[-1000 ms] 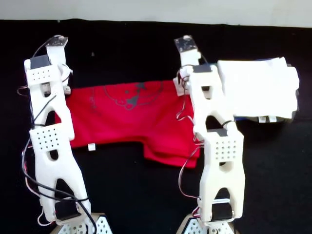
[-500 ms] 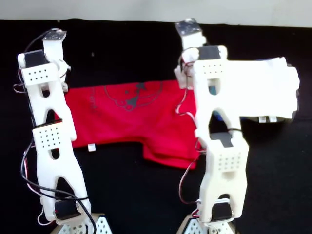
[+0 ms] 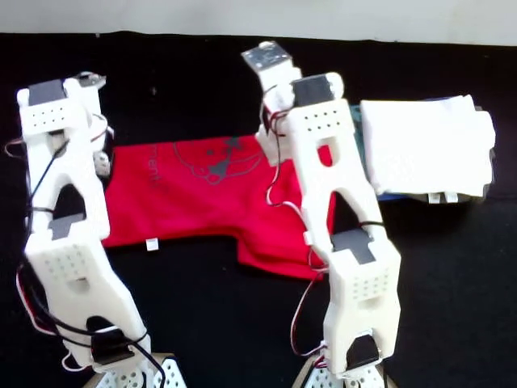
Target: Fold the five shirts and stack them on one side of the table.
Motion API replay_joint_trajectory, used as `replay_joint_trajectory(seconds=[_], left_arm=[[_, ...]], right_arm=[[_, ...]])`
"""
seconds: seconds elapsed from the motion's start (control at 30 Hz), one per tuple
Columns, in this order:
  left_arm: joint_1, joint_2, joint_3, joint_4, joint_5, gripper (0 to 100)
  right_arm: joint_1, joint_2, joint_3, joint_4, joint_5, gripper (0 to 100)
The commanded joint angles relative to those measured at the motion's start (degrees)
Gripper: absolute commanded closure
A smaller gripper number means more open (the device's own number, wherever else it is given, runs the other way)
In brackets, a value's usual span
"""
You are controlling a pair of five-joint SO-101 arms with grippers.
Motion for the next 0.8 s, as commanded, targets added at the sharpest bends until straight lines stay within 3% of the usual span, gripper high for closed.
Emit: replay_joint_trajectory(seconds=[0.0, 0.2, 0.33, 0.57, 0.67, 0.77], left_arm=[[0.31, -12.09, 22.02, -13.01, 0.44, 99], [-1.36, -26.42, 53.05, -40.7, 0.44, 99], [-1.71, -29.49, 64.57, -55.03, 0.44, 99], [-1.54, -29.49, 65.54, -56.53, 0.62, 99], [-1.54, -29.49, 65.63, -56.53, 0.62, 99], [-1.54, -29.41, 65.63, -56.62, 0.62, 99]], right_arm=[[-2.42, -4.44, -1.36, 2.15, -1.49, 99.3], [-9.19, -8.92, 11.03, 1.1, -4.57, 99.3], [-11.47, -13.58, 25.19, -7.96, -4.66, 99.3], [-12.09, -18.68, 50.07, -25.8, -4.66, 99.3], [-13.05, -19.91, 53.76, -27.12, -4.48, 98.4], [-15.6, -21.58, 54.11, -25.1, -4.48, 89.8]])
